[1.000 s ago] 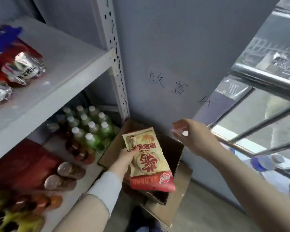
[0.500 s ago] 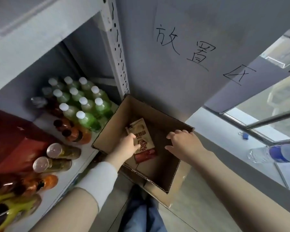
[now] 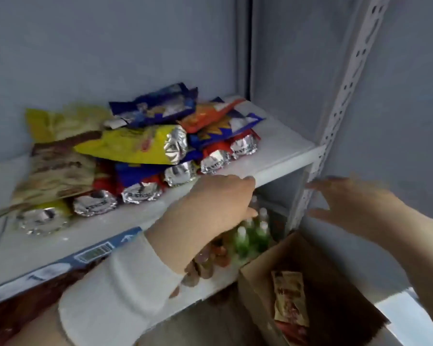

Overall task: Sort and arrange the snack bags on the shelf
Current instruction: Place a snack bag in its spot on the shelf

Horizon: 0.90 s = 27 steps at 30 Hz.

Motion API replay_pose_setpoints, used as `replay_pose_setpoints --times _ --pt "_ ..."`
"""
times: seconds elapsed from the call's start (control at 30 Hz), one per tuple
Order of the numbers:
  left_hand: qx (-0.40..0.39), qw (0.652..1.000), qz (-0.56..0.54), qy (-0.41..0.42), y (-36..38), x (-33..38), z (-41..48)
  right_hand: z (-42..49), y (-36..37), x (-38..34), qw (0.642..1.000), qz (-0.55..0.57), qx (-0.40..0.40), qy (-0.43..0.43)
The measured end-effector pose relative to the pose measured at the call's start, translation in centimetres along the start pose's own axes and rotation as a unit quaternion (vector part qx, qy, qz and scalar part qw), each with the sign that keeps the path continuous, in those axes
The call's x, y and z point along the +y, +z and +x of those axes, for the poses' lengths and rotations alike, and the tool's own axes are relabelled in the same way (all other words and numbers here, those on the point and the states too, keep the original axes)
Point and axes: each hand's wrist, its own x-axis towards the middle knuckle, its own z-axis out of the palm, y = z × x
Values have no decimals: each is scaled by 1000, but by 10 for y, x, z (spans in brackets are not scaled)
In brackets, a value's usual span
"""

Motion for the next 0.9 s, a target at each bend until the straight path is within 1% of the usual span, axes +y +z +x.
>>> replay_pose_setpoints --times 0.07,0.13,0.23,0.3,0.4,0.53,0.67,0.8,0.9 --pt "29 998 9 -46 -25 -38 -21 9 -35 -33 999 -1 46 -28" --pt "38 995 6 -94 -41 -76 -39 20 -60 -67 994 -2 91 -68" --pt "60 986 -14 -152 -53 -134 -56 40 -85 -114 988 -4 117 -105" --pt "68 981 -44 -174 -55 -170 -59 57 -98 -140 985 -6 131 -116" --pt "43 973 -95 -208 -51 -219 -46 88 -109 -165 987 1 123 -102" --pt "49 958 -163 -229 -39 -272 -9 125 -115 -181 989 9 114 -89" --pt "16 957 -200 -211 -32 -293 18 160 -117 -185 992 -3 97 -82" --pt "49 940 -264 -213 -27 -306 46 202 -121 -177 994 62 80 -51" --pt "36 939 -269 -210 -28 -303 61 226 -123 -174 994 97 39 -28"
